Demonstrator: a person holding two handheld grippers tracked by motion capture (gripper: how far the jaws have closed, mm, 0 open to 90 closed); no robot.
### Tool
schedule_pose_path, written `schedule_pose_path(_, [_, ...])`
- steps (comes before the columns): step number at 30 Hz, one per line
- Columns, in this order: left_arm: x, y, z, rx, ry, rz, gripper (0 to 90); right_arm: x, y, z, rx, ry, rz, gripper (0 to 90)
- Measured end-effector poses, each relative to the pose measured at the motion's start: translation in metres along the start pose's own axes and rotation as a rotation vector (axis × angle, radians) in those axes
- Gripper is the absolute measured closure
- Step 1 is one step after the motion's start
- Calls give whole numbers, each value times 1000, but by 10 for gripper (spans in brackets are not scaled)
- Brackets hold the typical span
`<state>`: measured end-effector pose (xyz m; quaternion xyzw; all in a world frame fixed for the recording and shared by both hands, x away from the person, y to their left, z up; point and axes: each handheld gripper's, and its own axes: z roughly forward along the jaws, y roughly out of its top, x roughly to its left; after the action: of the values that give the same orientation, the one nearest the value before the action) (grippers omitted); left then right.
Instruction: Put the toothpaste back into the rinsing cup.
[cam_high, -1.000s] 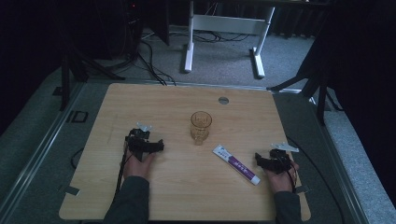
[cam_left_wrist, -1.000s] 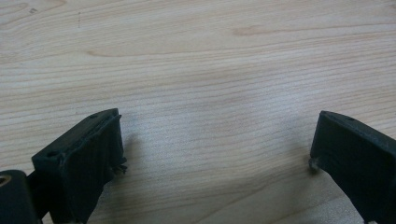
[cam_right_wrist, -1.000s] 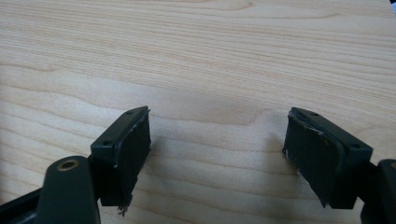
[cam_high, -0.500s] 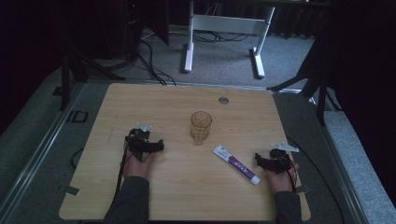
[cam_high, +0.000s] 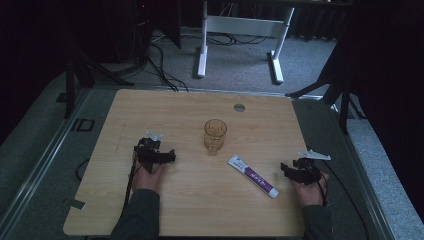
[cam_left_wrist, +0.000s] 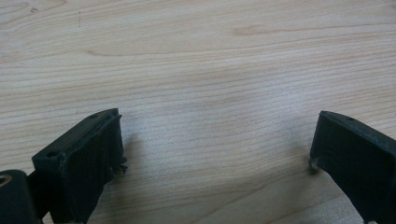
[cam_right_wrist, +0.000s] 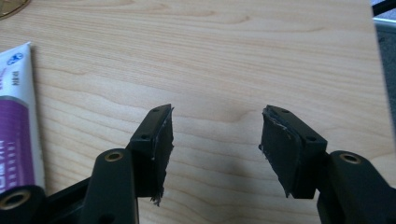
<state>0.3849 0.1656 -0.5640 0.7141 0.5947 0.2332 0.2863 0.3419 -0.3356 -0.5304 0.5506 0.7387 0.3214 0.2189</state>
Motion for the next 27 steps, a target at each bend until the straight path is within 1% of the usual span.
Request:
schedule_pose_path(2, [0, 0, 0, 0, 0, 0, 27, 0, 4, -5, 4, -2, -13, 434])
schedule_pose_path(5, [0, 0, 0, 0, 0, 0, 27, 0, 10, -12, 4, 23, -30, 434])
schedule_pose_path(10, [0, 0, 0, -1, 0, -1, 27, 5, 22, -20, 12, 23, -82, 434])
schedule_pose_path(11, [0, 0, 0, -1, 0, -1, 27, 5, 22, -20, 12, 23, -82, 434])
schedule_pose_path(12, [0, 0, 0, -1, 0, -1, 27, 8, 28, -23, 16, 23, -100, 434])
schedule_pose_path(13, [0, 0, 0, -1, 0, -1, 27, 9, 30, -24, 17, 24, -106, 435])
schedule_pose_path(16, [0, 0, 0, -1, 0, -1, 27, 13, 35, -27, 23, 33, -131, 435])
schedule_pose_path(18, [0, 0, 0, -1, 1, -2, 27, 14, 38, -29, 25, 60, -136, 437])
schedule_pose_path(20, [0, 0, 0, -1, 1, -2, 27, 15, 41, -31, 27, 75, -140, 447])
schedule_pose_path(27, [0, 0, 0, -1, 1, -2, 27, 19, 50, -37, 42, 79, -177, 454])
